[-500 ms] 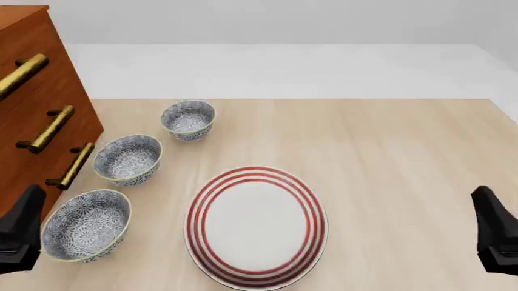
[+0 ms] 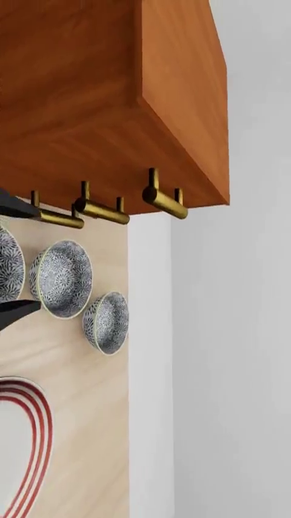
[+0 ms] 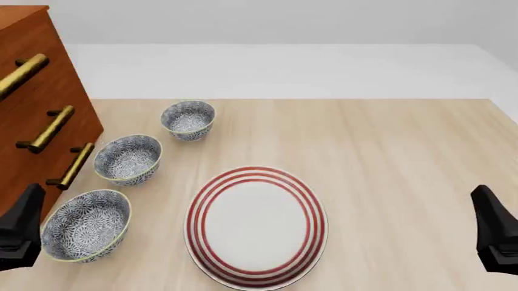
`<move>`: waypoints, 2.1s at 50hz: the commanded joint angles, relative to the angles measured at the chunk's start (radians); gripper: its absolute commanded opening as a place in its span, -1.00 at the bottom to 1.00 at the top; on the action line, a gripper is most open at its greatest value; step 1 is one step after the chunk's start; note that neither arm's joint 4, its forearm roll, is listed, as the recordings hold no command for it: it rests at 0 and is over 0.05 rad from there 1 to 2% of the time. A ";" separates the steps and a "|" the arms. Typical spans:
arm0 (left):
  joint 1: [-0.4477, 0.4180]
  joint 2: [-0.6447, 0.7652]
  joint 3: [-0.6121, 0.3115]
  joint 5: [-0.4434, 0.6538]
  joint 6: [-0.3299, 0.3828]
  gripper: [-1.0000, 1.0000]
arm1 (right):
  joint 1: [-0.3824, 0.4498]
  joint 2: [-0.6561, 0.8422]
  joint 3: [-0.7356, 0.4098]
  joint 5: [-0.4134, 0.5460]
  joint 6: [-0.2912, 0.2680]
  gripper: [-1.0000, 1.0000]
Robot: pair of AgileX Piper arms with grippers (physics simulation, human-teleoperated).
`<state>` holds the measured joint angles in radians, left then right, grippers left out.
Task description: Open the top drawer of the cabinet.
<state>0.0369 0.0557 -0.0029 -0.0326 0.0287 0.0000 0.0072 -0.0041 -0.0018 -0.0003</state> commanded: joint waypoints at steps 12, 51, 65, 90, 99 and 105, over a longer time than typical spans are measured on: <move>-0.003 -0.056 -0.101 -0.041 0.301 1.00 | 0.000 0.000 0.000 0.000 0.000 1.00; -0.068 -0.056 -0.047 -0.269 0.861 1.00 | 0.000 0.000 0.000 0.000 0.000 1.00; -0.107 -0.055 -0.029 -0.260 1.013 1.00 | 0.000 0.000 0.000 0.000 0.000 1.00; -0.101 -0.047 -0.052 -0.197 1.177 1.00 | 0.000 0.000 0.000 0.000 0.000 1.00; -0.116 0.007 -0.070 -0.193 1.223 1.00 | 0.000 0.000 0.000 0.000 0.000 1.00; -0.110 0.095 -0.059 -0.269 1.251 1.00 | 0.000 0.000 0.000 0.000 0.000 1.00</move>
<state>-0.0736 0.0651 -0.0651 -0.2510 1.2249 0.0001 0.0076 -0.0043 -0.0019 -0.0004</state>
